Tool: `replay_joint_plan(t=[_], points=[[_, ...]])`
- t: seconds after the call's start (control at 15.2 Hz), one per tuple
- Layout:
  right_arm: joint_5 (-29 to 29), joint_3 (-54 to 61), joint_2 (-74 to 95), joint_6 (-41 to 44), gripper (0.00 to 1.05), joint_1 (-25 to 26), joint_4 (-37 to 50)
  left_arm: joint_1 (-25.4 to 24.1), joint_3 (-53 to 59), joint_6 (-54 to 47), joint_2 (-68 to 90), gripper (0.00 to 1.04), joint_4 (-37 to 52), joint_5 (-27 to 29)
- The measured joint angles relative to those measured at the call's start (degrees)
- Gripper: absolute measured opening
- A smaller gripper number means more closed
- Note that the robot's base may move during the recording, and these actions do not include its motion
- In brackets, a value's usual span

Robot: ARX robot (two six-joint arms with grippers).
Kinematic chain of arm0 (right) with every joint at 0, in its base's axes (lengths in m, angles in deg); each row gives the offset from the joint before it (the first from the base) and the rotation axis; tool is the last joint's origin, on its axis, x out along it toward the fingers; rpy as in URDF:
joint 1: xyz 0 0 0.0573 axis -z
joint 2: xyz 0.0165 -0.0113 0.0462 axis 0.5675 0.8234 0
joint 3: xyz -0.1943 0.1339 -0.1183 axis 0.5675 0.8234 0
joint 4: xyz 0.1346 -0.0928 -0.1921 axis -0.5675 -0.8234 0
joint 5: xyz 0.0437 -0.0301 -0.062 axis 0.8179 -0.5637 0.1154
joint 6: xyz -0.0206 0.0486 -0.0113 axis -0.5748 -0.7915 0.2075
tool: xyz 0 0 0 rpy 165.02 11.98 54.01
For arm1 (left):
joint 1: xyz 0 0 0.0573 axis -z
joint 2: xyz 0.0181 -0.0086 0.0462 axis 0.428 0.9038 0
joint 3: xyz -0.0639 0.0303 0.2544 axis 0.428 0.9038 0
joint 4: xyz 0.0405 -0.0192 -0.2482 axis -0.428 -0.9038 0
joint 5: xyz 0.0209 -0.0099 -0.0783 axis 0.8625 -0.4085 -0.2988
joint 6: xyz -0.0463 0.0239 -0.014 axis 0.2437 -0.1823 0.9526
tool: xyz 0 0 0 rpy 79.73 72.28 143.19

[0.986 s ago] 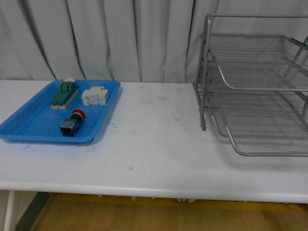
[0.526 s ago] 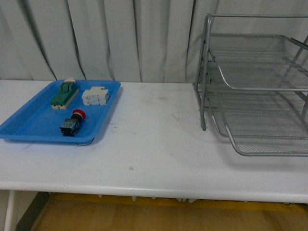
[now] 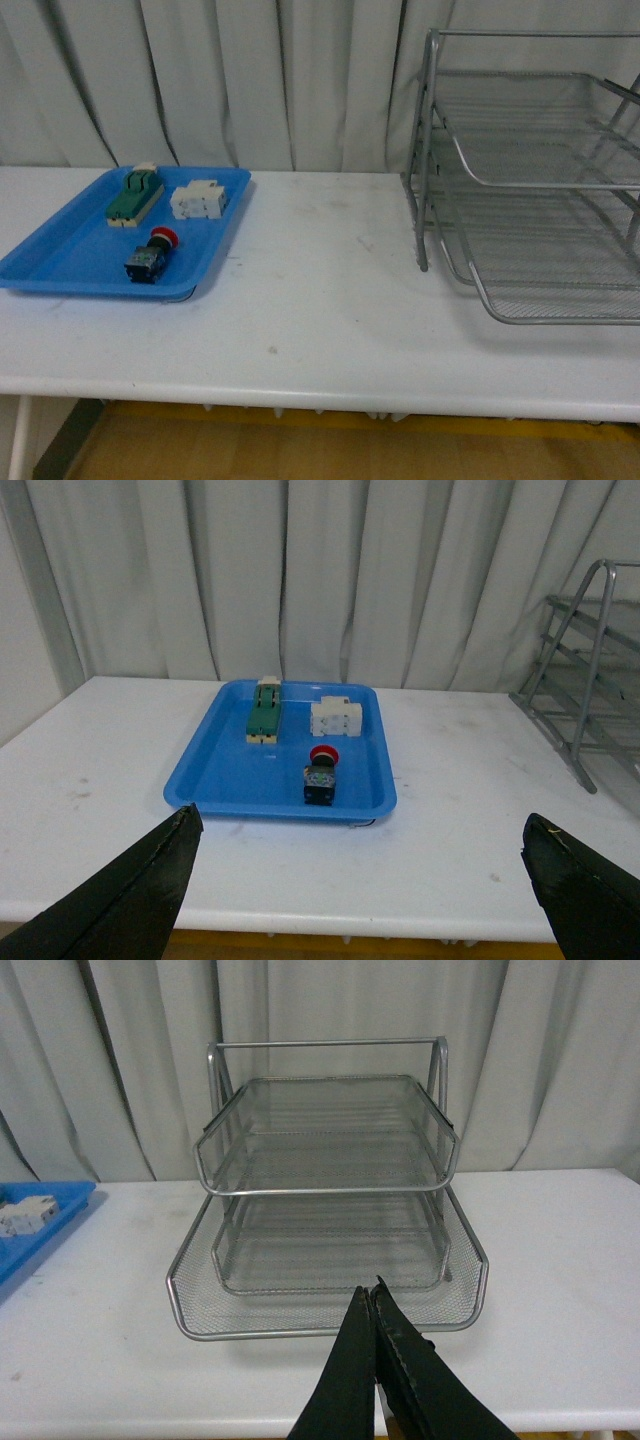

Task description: Place button on rack with both arms

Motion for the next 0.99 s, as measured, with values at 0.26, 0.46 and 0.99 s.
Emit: replay_joint_plan(t=[0.26, 0.46, 0.99], points=[[0.0, 0.0, -4.0, 0.0, 0.02, 0.0, -4.0, 0.0, 0.0, 0.0, 0.0, 0.98, 0.0, 0.0], [0.0, 0.0, -5.8, 0.0, 0.02, 0.0, -5.9, 0.0, 0.0, 0.0, 0.0, 0.98, 0.0, 0.0], [-0.2, 0.0, -15.7, 0.0, 0.02, 0.0, -16.7, 0.0, 0.0, 0.0, 0.0, 0.98, 0.0, 0.0]])
